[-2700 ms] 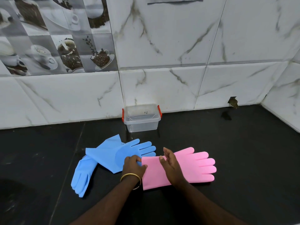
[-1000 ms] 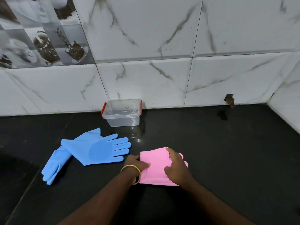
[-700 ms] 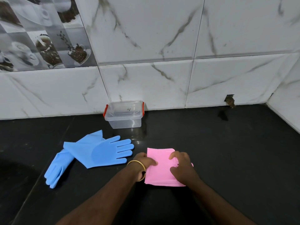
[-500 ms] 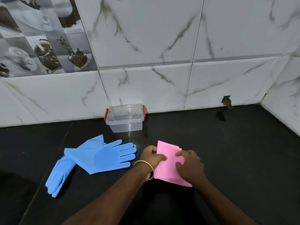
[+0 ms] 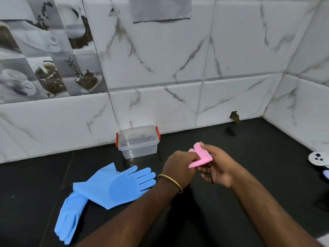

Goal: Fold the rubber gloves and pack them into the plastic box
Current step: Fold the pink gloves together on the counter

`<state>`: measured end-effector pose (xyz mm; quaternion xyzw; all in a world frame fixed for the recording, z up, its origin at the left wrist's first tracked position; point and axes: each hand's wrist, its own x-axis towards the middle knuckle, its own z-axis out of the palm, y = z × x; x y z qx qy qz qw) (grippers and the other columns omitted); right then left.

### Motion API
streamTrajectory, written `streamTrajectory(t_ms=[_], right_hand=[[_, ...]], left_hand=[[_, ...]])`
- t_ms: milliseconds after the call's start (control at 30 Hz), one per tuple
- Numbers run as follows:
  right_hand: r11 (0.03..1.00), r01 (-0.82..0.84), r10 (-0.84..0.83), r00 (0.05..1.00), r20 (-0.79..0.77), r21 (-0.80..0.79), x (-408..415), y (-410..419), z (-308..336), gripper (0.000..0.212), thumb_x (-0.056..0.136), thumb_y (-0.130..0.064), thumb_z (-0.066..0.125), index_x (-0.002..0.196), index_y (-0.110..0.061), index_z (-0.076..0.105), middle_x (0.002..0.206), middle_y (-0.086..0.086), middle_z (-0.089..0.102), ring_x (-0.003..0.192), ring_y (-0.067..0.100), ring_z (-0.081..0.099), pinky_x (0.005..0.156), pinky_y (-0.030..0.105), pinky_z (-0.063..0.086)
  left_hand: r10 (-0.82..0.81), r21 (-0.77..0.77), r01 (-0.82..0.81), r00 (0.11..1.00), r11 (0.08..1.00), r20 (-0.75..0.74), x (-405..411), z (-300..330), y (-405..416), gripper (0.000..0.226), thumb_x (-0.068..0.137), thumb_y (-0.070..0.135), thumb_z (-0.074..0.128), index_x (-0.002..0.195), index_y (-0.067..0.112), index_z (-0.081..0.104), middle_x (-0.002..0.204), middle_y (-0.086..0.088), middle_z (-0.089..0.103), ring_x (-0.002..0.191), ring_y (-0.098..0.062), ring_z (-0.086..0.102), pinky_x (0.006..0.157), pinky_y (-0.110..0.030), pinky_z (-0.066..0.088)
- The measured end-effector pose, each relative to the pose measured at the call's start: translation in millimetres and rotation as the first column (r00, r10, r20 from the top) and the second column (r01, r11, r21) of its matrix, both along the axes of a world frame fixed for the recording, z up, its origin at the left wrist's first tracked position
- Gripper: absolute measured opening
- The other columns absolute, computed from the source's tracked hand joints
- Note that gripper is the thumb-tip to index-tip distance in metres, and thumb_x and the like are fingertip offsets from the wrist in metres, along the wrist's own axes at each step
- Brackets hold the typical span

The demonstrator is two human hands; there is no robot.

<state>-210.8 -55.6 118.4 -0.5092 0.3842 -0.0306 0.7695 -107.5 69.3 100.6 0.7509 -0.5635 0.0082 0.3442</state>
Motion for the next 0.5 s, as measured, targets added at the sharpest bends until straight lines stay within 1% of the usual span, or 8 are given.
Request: streamTrajectory(t_ms=[133,200,267,300,367,433,467,500], right_hand=[[0.996,0.083,-0.083,0.996,-0.026,0.012,-1.4,9.4,-12.7,0.019,0.084,-0.009,0.06,0.1,0.0,0.063,0.072,0.013,0.072,0.062,0.023,0.068,0.048,0.028,0.052],[0.991,0.122,-0.123,0.992,0.005,0.053,-4.5,14.9,-20.9,0.022,0.083,0.0,0.056,0.103,0.007,0.06,0.079,0.021,0.073,0.066,0.031,0.072,0.048,0.03,0.055],[0.986,0.151,-0.153,0.988,0.02,0.069,-7.6,16.9,-29.3,0.028,0.082,0.003,0.057,0.109,0.007,0.06,0.085,0.021,0.075,0.067,0.03,0.074,0.051,0.032,0.057],[0.983,0.17,-0.172,0.985,0.02,0.073,-9.2,15.5,-33.8,0.03,0.081,0.004,0.059,0.111,0.005,0.06,0.084,0.019,0.076,0.068,0.029,0.074,0.053,0.032,0.057],[0.978,0.193,-0.196,0.98,0.02,0.083,-11.7,10.3,-41.6,0.032,0.079,0.003,0.063,0.111,0.003,0.062,0.082,0.017,0.076,0.069,0.027,0.074,0.055,0.032,0.058],[0.98,0.181,-0.182,0.983,0.011,0.082,-13.6,2.6,-46.4,0.034,0.078,0.0,0.065,0.111,0.003,0.063,0.08,0.016,0.075,0.066,0.026,0.072,0.054,0.031,0.056],[0.983,0.166,-0.166,0.986,0.004,0.08,-14.6,-1.4,-48.1,0.035,0.077,-0.001,0.066,0.111,0.003,0.063,0.08,0.016,0.075,0.066,0.025,0.072,0.053,0.031,0.056],[0.985,0.15,-0.151,0.989,-0.001,0.085,-15.3,-5.9,-49.6,0.036,0.075,-0.002,0.068,0.111,0.002,0.063,0.081,0.016,0.075,0.067,0.026,0.072,0.054,0.031,0.056]], left_hand=[[-0.237,0.071,0.228,0.957,0.971,0.17,2.9,-2.2,18.9,0.024,0.088,0.022,0.053,0.101,0.016,0.073,0.086,-0.006,0.072,0.076,-0.021,0.061,0.074,-0.036,0.051],[-0.254,0.058,0.255,0.967,0.965,-0.031,4.1,-12.0,32.2,0.029,0.086,0.037,0.06,0.109,0.022,0.071,0.099,0.004,0.073,0.088,-0.009,0.063,0.081,-0.022,0.05],[-0.026,0.001,0.029,0.91,1.0,-0.415,-1.5,-23.9,45.1,0.039,0.079,0.057,0.063,0.111,0.034,0.065,0.109,0.019,0.066,0.099,0.0,0.059,0.085,-0.015,0.048],[0.146,0.035,-0.156,0.794,0.987,-0.59,-4.6,-31.1,47.5,0.042,0.077,0.061,0.063,0.111,0.037,0.061,0.111,0.02,0.063,0.102,-0.002,0.058,0.085,-0.017,0.05],[0.439,0.315,-0.35,0.366,0.882,-0.821,-4.3,-45.0,48.6,0.054,0.075,0.061,0.067,0.118,0.029,0.055,0.113,0.005,0.062,0.096,-0.011,0.06,0.079,-0.025,0.054],[0.477,0.506,-0.127,-0.202,0.853,-0.855,0.7,-52.5,43.7,0.072,0.072,0.059,0.072,0.12,0.01,0.055,0.11,-0.012,0.064,0.089,-0.024,0.065,0.068,-0.032,0.057],[0.433,0.482,-0.021,-0.404,0.876,-0.805,2.7,-53.9,41.4,0.075,0.071,0.055,0.075,0.12,0.001,0.056,0.108,-0.018,0.065,0.087,-0.029,0.067,0.067,-0.035,0.057],[0.383,0.432,0.021,-0.502,0.902,-0.775,4.0,-54.5,38.0,0.072,0.072,0.048,0.077,0.118,-0.004,0.057,0.104,-0.02,0.066,0.084,-0.032,0.067,0.067,-0.036,0.058]])
